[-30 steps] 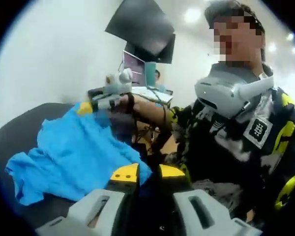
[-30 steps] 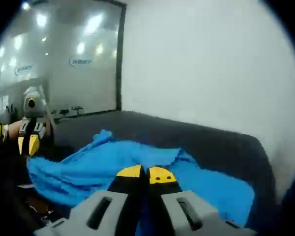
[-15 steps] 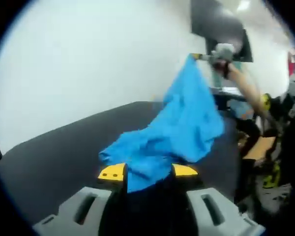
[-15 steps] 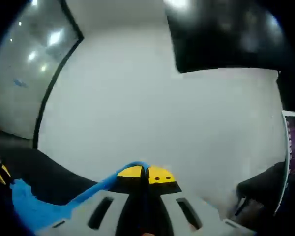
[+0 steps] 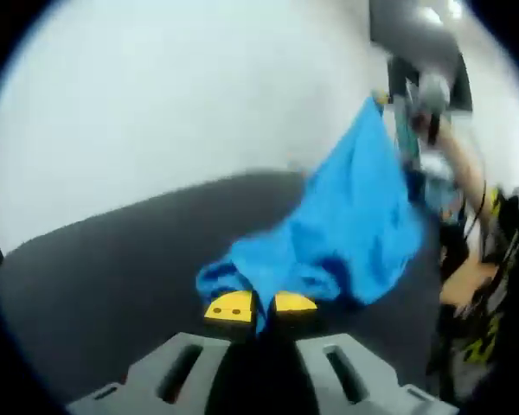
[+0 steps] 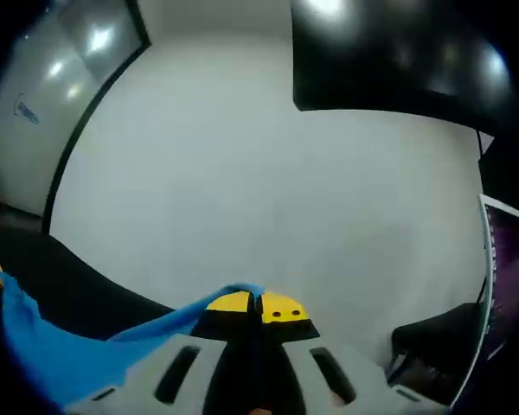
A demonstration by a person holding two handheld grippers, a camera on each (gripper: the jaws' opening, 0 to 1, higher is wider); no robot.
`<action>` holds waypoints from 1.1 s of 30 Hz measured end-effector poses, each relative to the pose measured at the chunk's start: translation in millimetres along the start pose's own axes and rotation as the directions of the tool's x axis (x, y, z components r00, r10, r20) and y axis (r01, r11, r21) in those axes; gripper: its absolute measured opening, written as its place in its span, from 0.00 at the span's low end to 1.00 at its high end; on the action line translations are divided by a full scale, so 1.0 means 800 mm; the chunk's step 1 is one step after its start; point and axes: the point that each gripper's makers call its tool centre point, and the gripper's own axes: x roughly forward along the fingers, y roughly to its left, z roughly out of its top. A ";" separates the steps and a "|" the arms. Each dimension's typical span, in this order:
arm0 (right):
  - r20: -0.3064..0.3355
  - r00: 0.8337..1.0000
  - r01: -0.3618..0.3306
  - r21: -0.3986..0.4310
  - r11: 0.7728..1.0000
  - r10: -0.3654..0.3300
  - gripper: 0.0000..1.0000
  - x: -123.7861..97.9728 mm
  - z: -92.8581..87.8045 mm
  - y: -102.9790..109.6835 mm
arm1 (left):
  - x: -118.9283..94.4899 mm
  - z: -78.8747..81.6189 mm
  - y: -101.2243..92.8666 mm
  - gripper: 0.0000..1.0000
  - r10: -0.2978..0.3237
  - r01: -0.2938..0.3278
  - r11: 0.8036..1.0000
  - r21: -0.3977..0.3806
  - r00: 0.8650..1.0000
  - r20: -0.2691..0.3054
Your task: Spread out the cloth and fold it
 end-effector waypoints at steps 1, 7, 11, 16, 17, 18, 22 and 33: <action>0.006 1.000 -0.001 0.009 1.000 0.001 0.00 -0.002 0.003 -0.003 | -0.013 0.024 -0.015 0.06 -0.039 0.040 0.999 -0.025 0.999 0.034; 0.064 0.998 -0.003 0.040 0.999 0.001 0.00 -0.003 0.028 -0.006 | -0.104 0.145 -0.087 0.04 -0.143 0.137 0.990 0.042 0.959 0.243; 0.080 0.997 -0.020 0.049 0.999 0.016 0.00 0.019 0.040 0.007 | -0.144 0.203 -0.079 0.03 -0.091 0.105 0.994 -0.012 0.908 0.408; 0.099 0.992 -0.082 0.042 0.996 0.078 0.00 0.080 0.080 0.044 | -0.175 0.258 -0.002 0.02 0.149 -0.182 0.983 0.040 0.898 0.413; 0.123 0.988 -0.103 0.042 0.994 0.097 0.00 0.092 0.096 0.053 | -0.187 0.279 0.020 0.02 0.222 -0.262 0.964 0.043 0.884 0.412; 0.142 0.985 -0.103 0.041 0.994 0.096 0.00 0.102 0.112 0.058 | -0.202 0.308 0.038 0.02 0.286 -0.315 0.949 -0.010 0.847 0.449; 0.212 0.967 -0.149 0.035 0.988 0.139 0.00 0.130 0.166 0.082 | -0.274 0.416 0.041 0.02 0.374 -0.486 0.874 -0.012 0.656 0.656; 0.228 0.971 -0.034 -0.173 0.984 0.074 0.00 0.167 0.208 0.081 | -0.183 0.293 0.075 0.02 0.470 -0.566 0.791 0.230 0.804 0.363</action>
